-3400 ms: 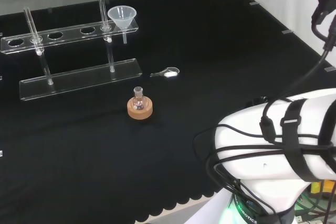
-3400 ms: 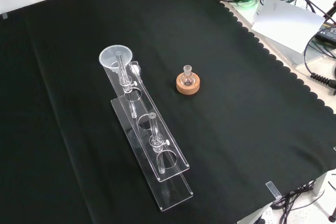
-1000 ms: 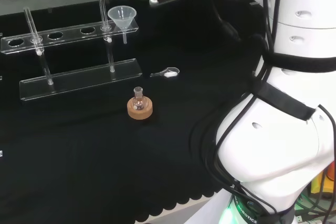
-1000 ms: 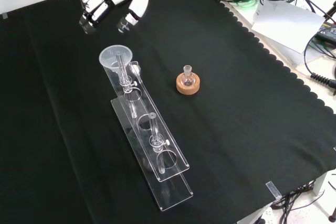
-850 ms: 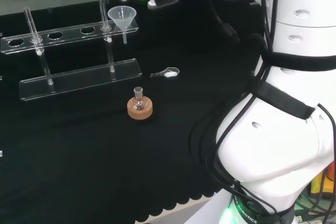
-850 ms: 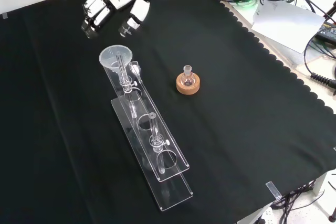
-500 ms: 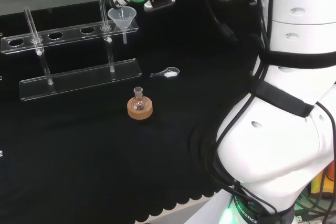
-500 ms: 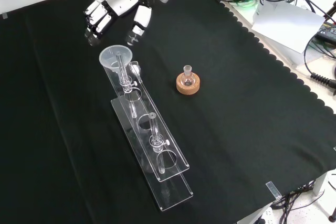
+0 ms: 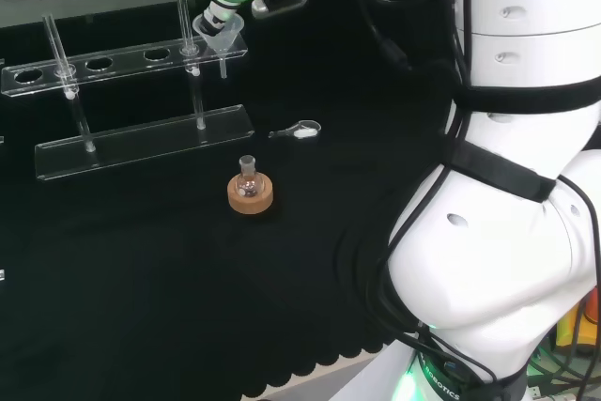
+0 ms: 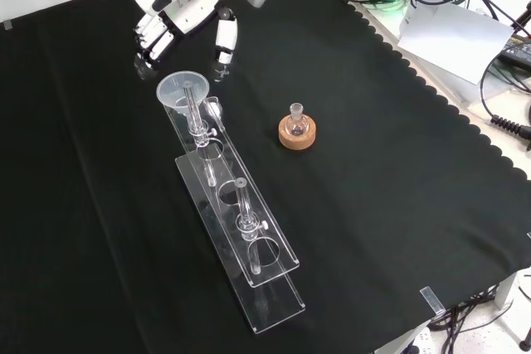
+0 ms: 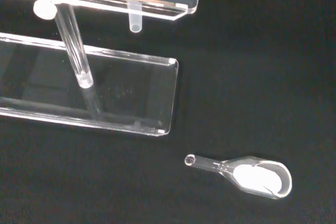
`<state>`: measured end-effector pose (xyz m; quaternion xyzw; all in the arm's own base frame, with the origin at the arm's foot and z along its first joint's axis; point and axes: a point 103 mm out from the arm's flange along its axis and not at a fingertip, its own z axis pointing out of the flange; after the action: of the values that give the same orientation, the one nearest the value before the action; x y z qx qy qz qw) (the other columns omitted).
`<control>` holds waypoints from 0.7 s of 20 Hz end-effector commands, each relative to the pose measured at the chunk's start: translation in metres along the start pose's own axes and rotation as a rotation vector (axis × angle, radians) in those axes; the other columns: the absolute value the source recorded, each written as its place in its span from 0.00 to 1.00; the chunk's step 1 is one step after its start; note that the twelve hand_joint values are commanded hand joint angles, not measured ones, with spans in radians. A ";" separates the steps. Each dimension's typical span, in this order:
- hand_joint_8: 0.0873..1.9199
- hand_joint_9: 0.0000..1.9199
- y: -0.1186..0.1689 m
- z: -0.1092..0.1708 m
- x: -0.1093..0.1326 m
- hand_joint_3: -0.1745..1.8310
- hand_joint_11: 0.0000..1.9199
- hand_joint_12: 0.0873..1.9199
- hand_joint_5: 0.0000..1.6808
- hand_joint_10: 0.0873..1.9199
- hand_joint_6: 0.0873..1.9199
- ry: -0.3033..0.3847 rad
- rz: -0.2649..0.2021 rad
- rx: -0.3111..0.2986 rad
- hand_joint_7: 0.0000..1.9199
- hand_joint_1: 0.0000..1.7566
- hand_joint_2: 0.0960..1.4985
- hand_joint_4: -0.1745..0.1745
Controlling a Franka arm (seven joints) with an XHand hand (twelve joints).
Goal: Pick up the funnel from the transparent funnel stand.
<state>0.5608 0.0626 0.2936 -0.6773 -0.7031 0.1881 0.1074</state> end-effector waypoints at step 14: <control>0.00 0.00 0.003 -0.001 0.018 0.16 0.10 0.78 0.00 0.43 0.00 -0.066 -0.064 0.091 0.00 0.31 0.51 0.37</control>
<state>0.5624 0.0763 0.2929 -0.6506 -0.7144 0.2245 0.1262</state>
